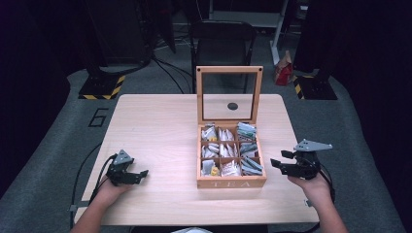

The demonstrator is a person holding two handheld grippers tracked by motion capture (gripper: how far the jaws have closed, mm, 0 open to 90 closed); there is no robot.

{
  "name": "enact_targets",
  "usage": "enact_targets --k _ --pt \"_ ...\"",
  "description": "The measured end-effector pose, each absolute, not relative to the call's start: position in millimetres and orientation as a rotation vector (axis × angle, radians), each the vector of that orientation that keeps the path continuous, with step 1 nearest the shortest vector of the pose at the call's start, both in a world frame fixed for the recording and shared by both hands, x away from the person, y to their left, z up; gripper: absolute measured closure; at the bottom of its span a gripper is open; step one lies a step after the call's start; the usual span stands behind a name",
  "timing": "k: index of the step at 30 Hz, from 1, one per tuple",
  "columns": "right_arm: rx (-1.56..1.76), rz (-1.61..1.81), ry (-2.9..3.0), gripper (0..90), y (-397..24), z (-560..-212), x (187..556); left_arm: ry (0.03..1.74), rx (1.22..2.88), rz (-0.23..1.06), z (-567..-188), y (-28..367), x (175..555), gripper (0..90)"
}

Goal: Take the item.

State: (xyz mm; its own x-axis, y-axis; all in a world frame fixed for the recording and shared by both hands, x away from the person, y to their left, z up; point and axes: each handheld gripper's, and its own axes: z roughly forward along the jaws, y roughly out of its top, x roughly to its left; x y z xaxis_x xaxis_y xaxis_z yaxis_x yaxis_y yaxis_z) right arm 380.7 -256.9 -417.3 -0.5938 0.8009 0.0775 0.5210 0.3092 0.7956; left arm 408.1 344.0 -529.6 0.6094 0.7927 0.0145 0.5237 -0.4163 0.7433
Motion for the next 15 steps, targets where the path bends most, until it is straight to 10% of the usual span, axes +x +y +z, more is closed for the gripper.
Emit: enact_targets --k 15 --pt "1.103 1.252 2.311 41.5 -243.6 -401.6 384.1 1.035 2.112 0.477 -529.7 343.9 408.0 14.9"
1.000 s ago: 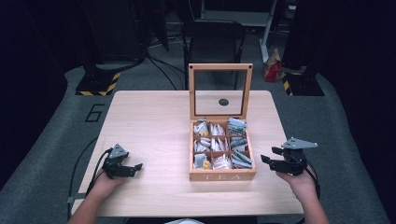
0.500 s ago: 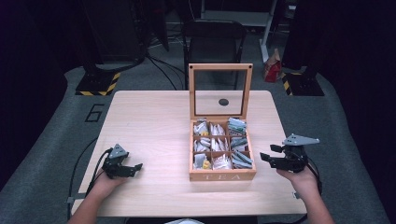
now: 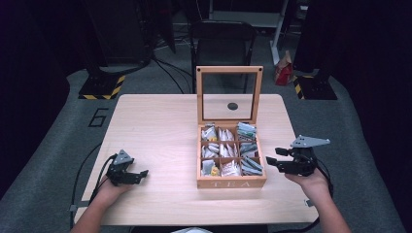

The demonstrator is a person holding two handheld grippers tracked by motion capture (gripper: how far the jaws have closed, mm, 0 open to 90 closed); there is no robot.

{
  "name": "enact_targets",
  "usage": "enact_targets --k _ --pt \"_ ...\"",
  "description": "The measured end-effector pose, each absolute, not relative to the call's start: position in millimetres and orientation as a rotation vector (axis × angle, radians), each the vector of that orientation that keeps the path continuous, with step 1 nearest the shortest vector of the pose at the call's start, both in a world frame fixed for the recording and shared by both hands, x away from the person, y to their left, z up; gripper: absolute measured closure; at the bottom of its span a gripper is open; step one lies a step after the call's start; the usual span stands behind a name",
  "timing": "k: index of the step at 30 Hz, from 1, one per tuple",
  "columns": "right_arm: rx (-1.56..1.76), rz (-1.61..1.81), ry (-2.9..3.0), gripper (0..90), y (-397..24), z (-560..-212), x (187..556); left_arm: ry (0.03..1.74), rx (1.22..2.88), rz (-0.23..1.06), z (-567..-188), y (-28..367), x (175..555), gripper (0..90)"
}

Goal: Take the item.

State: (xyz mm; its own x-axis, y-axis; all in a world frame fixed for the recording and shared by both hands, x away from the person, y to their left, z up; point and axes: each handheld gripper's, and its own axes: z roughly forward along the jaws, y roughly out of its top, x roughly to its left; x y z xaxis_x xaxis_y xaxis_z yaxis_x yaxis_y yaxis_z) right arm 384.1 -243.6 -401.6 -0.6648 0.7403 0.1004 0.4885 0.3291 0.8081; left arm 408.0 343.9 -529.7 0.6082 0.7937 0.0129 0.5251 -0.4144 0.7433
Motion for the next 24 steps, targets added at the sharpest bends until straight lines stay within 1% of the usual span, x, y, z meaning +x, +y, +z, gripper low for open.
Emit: enact_targets --k 6,15,20,24 --pt "1.049 1.243 2.339 42.8 -232.5 -400.3 384.2 1.035 2.113 0.478 -529.6 343.9 408.0 14.9" --pt "1.003 1.242 2.377 47.6 -219.4 -403.8 385.7 1.035 2.112 0.478 -529.6 343.9 408.0 14.9" --pt "0.984 1.240 2.387 51.5 -215.0 -405.8 385.9 1.033 2.112 0.478 -529.7 343.9 408.1 14.9" --pt "0.982 1.236 2.395 57.5 -213.4 -409.0 386.9 1.034 2.113 0.478 -529.6 343.9 408.1 14.9"
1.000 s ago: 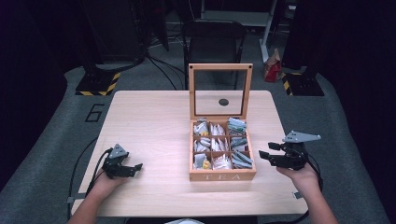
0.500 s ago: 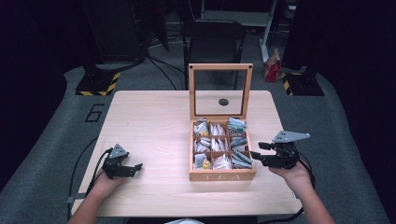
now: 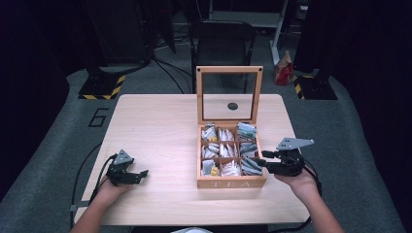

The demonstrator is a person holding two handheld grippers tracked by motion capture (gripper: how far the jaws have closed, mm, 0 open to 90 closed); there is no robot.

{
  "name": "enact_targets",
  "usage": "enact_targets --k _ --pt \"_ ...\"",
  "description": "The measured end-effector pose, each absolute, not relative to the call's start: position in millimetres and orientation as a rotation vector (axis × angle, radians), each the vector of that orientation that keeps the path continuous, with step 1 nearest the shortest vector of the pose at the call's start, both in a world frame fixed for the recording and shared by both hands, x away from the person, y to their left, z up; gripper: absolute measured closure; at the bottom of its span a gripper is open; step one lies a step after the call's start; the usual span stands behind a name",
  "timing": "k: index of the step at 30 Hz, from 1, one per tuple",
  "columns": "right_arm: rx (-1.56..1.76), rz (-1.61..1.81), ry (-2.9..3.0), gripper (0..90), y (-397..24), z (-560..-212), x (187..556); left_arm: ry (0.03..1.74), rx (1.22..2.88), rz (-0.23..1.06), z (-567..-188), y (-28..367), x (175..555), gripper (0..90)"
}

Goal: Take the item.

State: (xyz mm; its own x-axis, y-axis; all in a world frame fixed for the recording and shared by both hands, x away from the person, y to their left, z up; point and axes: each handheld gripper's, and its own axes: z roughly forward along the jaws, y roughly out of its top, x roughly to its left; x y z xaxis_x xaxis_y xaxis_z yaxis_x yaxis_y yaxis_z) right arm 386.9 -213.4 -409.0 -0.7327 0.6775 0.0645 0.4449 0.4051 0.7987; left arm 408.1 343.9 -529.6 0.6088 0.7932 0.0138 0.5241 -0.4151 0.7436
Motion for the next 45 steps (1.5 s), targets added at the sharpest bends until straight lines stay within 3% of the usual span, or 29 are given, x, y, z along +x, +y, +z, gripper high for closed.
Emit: enact_targets --k 45 --pt "0.926 1.123 2.520 83.1 -202.6 -442.4 407.0 1.035 2.112 0.477 -529.7 343.9 408.0 14.9"
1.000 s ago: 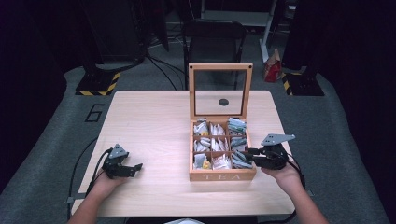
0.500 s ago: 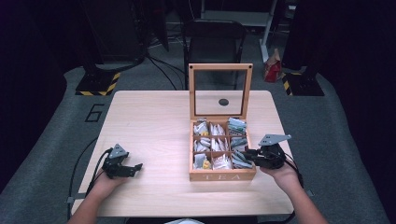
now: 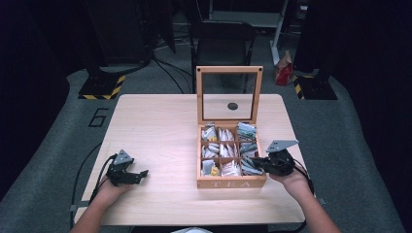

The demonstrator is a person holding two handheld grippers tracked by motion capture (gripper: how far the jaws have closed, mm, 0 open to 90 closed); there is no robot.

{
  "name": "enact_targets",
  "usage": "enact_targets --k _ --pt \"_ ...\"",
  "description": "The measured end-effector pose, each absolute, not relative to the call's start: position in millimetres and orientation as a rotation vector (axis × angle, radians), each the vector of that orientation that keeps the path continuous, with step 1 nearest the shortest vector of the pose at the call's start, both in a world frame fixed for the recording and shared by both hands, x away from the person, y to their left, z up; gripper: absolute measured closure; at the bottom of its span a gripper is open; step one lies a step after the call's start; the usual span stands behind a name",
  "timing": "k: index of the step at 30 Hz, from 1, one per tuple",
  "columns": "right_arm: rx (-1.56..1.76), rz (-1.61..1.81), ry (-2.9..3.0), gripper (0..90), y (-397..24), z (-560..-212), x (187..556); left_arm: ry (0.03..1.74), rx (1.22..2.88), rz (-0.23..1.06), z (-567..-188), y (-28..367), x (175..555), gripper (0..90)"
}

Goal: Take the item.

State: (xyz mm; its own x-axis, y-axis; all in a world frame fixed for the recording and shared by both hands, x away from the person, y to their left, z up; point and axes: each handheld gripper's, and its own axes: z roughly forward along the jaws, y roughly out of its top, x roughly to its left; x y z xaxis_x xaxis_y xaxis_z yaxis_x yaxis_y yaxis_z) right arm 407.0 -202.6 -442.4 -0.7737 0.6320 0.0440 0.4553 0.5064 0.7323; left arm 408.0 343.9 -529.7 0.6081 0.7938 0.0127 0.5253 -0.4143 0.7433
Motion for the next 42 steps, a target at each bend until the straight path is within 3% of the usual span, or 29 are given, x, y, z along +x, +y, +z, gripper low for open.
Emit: enact_targets --k 29,42 --pt "0.952 1.096 2.586 84.4 -194.6 -454.2 413.3 1.035 2.112 0.477 -529.6 343.9 408.0 14.9" --pt "0.937 1.086 2.606 89.1 -192.5 -455.1 413.9 1.033 2.113 0.478 -529.6 344.0 408.1 14.9"
